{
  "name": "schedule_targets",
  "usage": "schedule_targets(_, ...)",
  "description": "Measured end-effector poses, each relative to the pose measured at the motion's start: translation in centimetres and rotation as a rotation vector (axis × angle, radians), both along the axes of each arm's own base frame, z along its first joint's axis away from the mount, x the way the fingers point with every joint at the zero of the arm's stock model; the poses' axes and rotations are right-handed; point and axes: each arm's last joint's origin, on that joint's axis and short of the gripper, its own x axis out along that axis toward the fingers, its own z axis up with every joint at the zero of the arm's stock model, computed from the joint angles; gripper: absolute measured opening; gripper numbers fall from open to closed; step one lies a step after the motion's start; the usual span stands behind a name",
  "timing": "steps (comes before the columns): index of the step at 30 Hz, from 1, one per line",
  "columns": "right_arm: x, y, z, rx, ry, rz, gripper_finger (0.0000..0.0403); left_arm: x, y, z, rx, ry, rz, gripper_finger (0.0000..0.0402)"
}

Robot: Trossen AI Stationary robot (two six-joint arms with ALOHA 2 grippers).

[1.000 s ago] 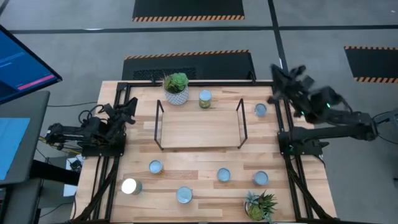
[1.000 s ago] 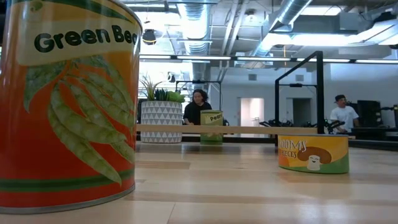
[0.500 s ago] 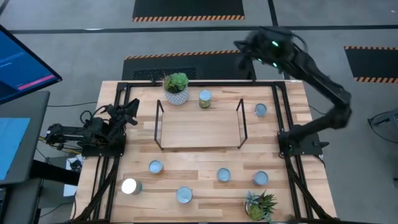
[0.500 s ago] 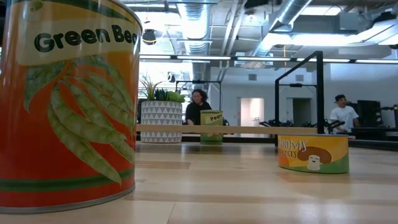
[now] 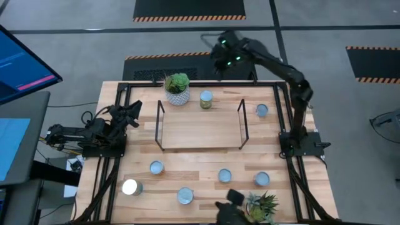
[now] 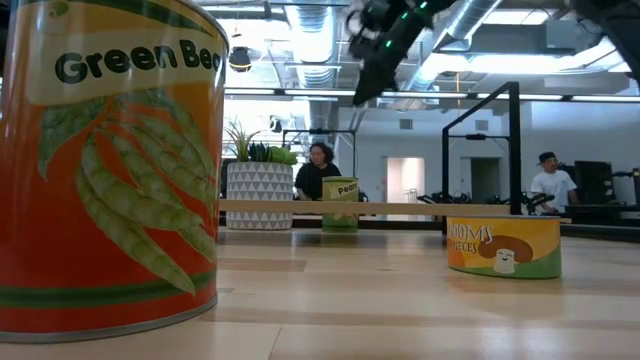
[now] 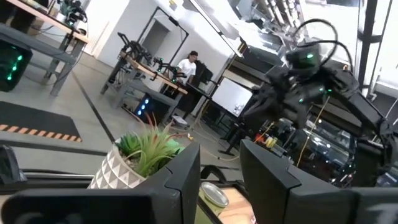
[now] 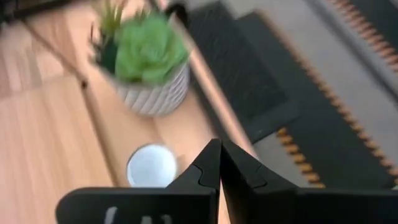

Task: Pick and place cans onto a shelf
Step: Put the canned pears on the shelf

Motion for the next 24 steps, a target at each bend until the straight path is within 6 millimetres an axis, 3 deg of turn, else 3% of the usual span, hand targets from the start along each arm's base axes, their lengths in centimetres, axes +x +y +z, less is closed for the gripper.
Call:
schedule_targets(14, 6.8, 3.9, -8.5, 0.151, 0.230, 0.169, 0.0033, 0.1, 0.0, -0.3, 0.001, 0.040, 0.000, 0.0105)
schedule_targets(18, 7.9, 5.0, -10.0, 0.177, 0.270, 0.155, 0.0033, 0.1, 0.0, -0.4, 0.000, 0.047, 0.000, 0.0105)
schedule_targets(24, 8.8, 5.9, -10.9, 0.182, 0.280, 0.089, 0.0033, 0.1, 0.0, -0.4, 0.000, 0.047, 0.000, 0.0105)
